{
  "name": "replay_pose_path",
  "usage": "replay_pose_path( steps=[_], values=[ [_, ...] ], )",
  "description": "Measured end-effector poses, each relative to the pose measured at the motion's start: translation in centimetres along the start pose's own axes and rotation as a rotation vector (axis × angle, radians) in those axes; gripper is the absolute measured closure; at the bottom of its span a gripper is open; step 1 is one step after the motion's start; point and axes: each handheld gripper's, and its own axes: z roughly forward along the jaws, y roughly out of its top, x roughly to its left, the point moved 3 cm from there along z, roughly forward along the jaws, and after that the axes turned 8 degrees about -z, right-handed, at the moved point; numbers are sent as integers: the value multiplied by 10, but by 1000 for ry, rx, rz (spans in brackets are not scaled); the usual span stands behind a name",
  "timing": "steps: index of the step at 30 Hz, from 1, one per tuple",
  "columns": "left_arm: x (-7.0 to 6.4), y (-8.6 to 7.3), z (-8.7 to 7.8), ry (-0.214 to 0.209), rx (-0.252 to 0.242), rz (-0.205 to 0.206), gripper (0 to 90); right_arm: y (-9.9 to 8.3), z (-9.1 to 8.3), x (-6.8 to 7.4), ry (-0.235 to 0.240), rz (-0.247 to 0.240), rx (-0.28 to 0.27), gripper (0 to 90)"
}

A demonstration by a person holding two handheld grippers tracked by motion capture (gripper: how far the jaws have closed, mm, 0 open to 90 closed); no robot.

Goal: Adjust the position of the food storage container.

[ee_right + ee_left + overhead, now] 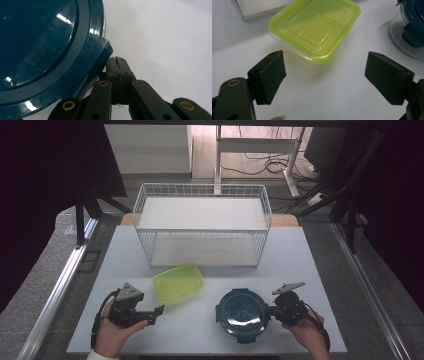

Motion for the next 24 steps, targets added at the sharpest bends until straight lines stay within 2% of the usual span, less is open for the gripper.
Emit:
replay_pose_path(
  steps=[9, 15, 24],
  values=[
    [-2, -1, 3, -3, 9, 4, 164, 6, 3, 7, -12, -24, -12, 894],
    [-2, -1, 3, -4, 10, 5, 164, 12, 6, 17, 12, -46, -18, 894],
    [-1, -1, 4, -6, 11, 4, 164, 21, 10, 40, 47, -102, -14, 894]
  ],
)
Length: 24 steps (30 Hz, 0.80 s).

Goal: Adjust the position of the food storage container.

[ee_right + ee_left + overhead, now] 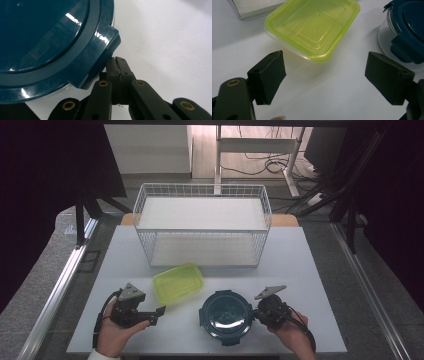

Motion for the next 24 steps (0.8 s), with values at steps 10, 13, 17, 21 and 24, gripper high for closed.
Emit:
replay_pose_path(
  steps=[10, 13, 17, 21, 24],
  values=[
    [-1, 0, 1, -2, 1, 2, 164, 6, 2, 13, 16, -34, -1, 895],
    [-2, 1, 0, -3, -12, 2, 168, 8, 3, 17, 18, -46, -1, 894],
    [-1, 1, 0, -4, -17, -1, 170, 9, 4, 21, 38, -60, -5, 894],
    [-1, 1, 0, -2, -18, -2, 170, 10, 5, 21, 42, -66, -15, 894],
    [-1, 0, 0, 0, -18, -2, 170, 9, 4, 20, 55, -64, -23, 894]
  ],
)
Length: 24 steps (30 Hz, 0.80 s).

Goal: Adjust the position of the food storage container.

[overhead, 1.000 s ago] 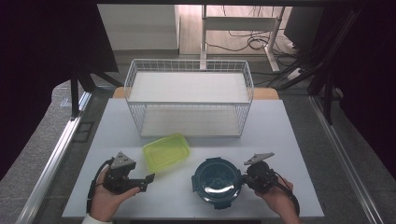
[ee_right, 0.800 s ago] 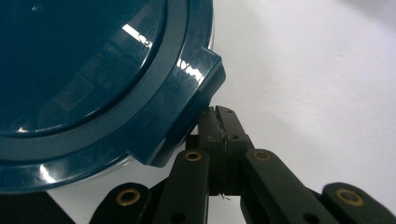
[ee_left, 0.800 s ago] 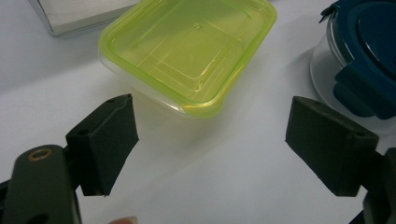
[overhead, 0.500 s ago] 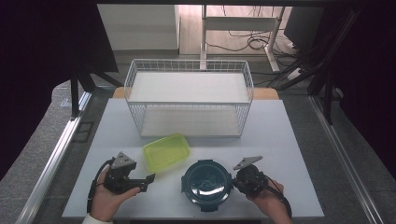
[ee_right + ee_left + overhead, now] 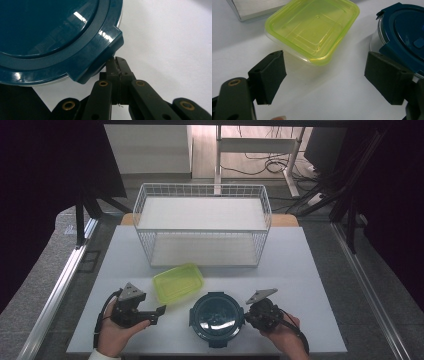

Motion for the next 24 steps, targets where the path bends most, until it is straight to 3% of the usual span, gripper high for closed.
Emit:
replay_pose_path(
  steps=[4, 9, 10, 13, 15, 20, 24],
  values=[
    [-1, 0, -2, 0, -16, -2, 170, -6, -4, -9, -79, 20, 16, 894],
    [-2, 1, -2, 3, -22, 0, 171, -11, -17, -20, -63, 81, -63, 889],
    [-2, 1, -2, 2, -22, 1, 171, -11, -18, -21, -61, 92, -82, 842],
    [-2, 1, -3, -1, -24, -2, 171, -10, -24, -23, -69, 140, -140, 532],
    [-2, 1, -4, -6, -25, -9, 170, -9, -26, -25, -66, 179, -172, 405],
    [-2, 2, -5, -12, -32, -29, 162, -10, -31, -29, -22, 235, -221, 267],
    [-4, 2, -4, -25, -25, -38, 160, -11, -33, -29, 21, 243, -243, 237]
  ],
)
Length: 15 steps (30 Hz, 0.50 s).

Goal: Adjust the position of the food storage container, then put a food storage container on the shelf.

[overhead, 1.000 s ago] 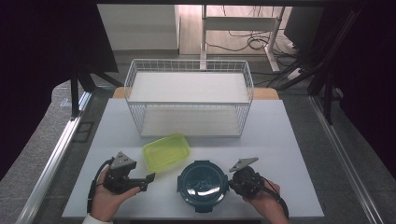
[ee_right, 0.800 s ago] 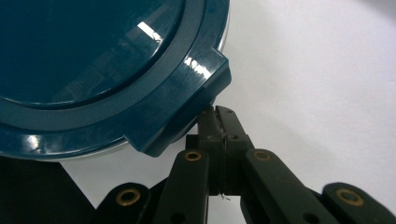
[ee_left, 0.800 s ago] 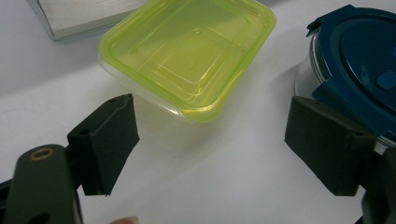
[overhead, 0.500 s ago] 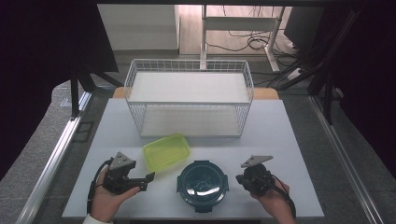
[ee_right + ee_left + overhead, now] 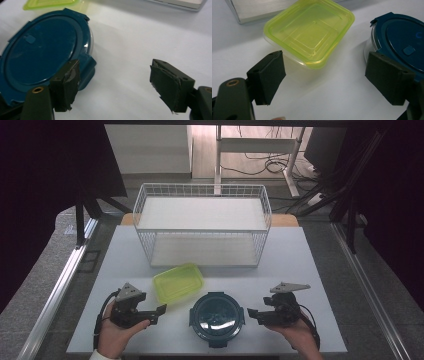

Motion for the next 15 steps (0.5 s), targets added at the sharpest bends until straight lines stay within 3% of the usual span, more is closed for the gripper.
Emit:
replay_pose_path(
  steps=[7, 10, 15],
  values=[
    [-6, 0, 0, -29, 5, -9, 150, -1, 1, 0, 39, 13, -16, 212],
    [-9, 0, 1, -11, 4, -14, 131, -1, 2, 1, 80, 26, -30, 210],
    [-16, -2, 5, -45, 7, -58, 114, -3, 7, 5, 143, 66, -53, 196]
  ],
)
